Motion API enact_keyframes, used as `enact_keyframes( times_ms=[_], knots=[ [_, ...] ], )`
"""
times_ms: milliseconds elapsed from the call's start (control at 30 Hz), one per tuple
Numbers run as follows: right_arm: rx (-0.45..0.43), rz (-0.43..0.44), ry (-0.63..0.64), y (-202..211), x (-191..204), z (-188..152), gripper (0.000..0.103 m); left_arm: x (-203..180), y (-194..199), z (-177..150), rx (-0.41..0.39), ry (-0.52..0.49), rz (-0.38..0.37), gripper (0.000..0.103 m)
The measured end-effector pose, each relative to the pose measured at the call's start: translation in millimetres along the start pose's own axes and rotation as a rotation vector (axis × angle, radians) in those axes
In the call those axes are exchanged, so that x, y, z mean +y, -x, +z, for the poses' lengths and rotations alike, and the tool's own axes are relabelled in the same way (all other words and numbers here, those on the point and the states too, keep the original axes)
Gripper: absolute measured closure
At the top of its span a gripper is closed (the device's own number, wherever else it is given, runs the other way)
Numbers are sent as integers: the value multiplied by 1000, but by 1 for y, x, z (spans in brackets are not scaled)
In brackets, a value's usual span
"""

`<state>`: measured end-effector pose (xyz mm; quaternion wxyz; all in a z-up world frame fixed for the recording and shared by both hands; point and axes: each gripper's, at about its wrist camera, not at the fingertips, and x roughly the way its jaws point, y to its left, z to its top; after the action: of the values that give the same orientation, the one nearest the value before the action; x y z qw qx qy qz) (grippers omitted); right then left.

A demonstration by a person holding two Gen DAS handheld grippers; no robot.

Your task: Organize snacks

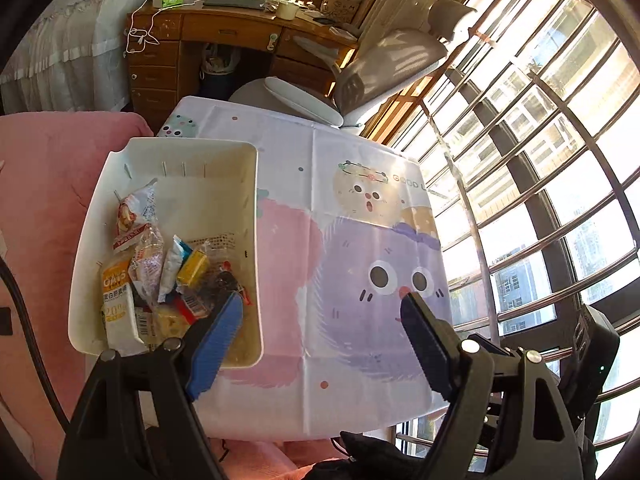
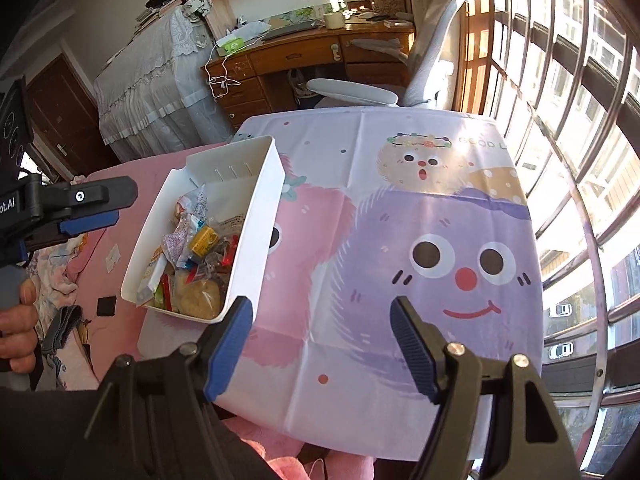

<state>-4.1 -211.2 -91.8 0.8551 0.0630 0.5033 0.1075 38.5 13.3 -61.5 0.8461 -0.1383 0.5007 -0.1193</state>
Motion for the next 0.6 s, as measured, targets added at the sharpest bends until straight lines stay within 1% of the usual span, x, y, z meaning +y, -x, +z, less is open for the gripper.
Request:
enact_keyframes(
  times_ms=[67,133,200,267,300,367,433,533,600],
  knots=[
    [11,-27,-16,18,-15,-7,27,-20,5,-11,-23,-2,15,23],
    [29,-37,-36,33,-28,-11,26,-37,11,-21,-37,-12,47,22],
    [43,-41,-55,50,-36,-14,25,-52,19,-29,-44,-33,93,18],
    [36,-69,-64,68,-40,-17,22,-65,29,-34,-49,-45,106,15],
    [25,-67,-71,78,-42,-19,21,-71,35,-36,-55,-59,116,13],
    [11,-50,-101,95,-43,-21,17,-85,48,-40,-80,-107,142,8],
    [2,-47,-129,106,-41,-22,14,-95,58,-44,-113,-134,188,1],
    [-19,-75,-127,114,-30,-30,9,-99,69,-54,-155,-125,262,0],
    [-15,-60,-129,113,-23,-37,7,-97,73,-61,-160,-118,286,0]
  ],
)
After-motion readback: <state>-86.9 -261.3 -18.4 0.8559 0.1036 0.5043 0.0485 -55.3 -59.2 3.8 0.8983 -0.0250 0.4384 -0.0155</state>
